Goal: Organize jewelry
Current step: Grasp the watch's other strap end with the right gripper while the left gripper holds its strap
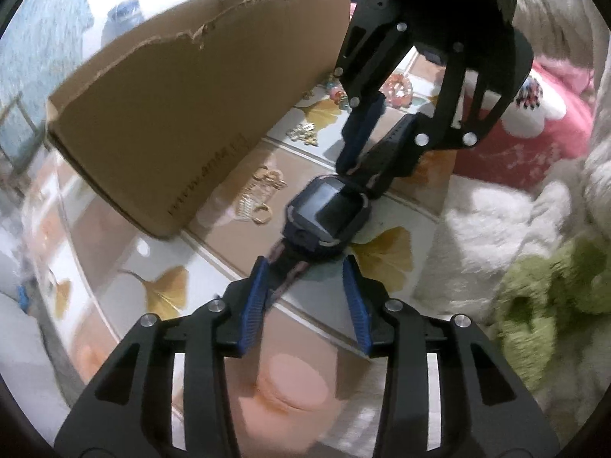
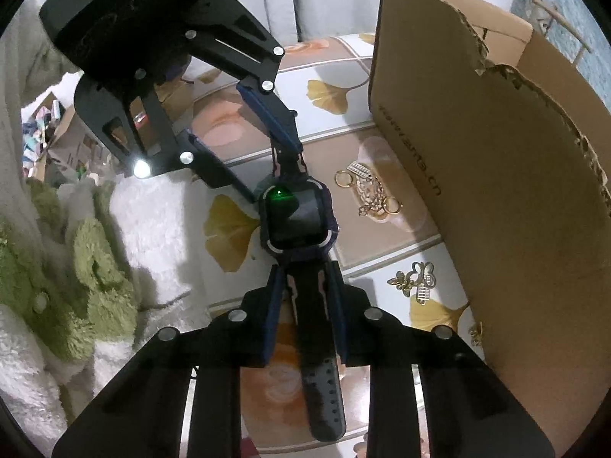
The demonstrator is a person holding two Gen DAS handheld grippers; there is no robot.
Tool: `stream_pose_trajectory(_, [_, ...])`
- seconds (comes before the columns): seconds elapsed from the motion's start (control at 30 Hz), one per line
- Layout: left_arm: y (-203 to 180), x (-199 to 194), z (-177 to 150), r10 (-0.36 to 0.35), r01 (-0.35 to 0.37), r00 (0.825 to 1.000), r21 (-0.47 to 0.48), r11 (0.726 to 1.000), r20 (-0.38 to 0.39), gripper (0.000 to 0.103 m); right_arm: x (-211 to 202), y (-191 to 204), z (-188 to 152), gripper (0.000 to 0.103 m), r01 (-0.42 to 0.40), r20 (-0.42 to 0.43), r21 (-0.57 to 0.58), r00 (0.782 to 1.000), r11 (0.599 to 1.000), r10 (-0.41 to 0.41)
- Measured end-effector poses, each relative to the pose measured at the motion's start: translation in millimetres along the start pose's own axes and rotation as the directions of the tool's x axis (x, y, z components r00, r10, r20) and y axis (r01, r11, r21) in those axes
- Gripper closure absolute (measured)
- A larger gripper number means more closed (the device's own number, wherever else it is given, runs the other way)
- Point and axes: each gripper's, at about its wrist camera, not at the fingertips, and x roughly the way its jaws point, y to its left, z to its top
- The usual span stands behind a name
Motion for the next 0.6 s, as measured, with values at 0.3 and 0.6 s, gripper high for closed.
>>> stream_pose_trajectory(0.3, [-19.4, -21.2, -17.4, -0.001, 0.002, 1.000, -0.038, 0.999, 0.023, 0.064, -5.2, 4.2, -10.1, 0.080, 0.031, -0.005, -0.061, 0.999, 0.998, -0.032])
stream_pose_trajectory(0.6, [11.4, -2.6, -1.5, 0.033, -0.033, 0.999, -0.015, 0.999, 0.024, 0.045, 9.9, 6.0, 7.4, 0.080, 0.030, -0.004, -0.049, 1.000, 0.998, -0.030])
